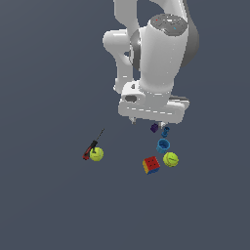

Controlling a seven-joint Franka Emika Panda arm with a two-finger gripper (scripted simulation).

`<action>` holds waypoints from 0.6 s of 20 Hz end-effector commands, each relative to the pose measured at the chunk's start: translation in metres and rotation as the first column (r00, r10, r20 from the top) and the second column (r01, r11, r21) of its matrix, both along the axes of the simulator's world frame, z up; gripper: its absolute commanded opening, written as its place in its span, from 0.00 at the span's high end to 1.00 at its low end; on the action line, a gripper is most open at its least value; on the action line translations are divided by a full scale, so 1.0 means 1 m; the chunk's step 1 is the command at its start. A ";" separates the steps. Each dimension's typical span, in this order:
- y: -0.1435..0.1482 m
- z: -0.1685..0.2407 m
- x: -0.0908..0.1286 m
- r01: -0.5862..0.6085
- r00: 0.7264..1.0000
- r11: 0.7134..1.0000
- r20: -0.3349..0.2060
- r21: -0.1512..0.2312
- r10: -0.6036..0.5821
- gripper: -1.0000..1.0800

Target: Pick up a designated object from a clutter of objects.

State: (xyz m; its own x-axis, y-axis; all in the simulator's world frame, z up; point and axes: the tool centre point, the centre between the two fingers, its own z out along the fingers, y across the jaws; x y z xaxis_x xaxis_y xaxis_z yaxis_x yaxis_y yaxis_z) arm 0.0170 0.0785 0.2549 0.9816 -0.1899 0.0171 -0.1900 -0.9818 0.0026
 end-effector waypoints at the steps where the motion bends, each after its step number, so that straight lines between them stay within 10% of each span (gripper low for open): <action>1: 0.009 -0.014 0.001 0.046 0.999 0.999 -0.001 0.000 -0.046 0.04; 12: 0.051 -0.073 -0.002 0.241 0.970 0.970 -0.005 0.002 -0.241 0.04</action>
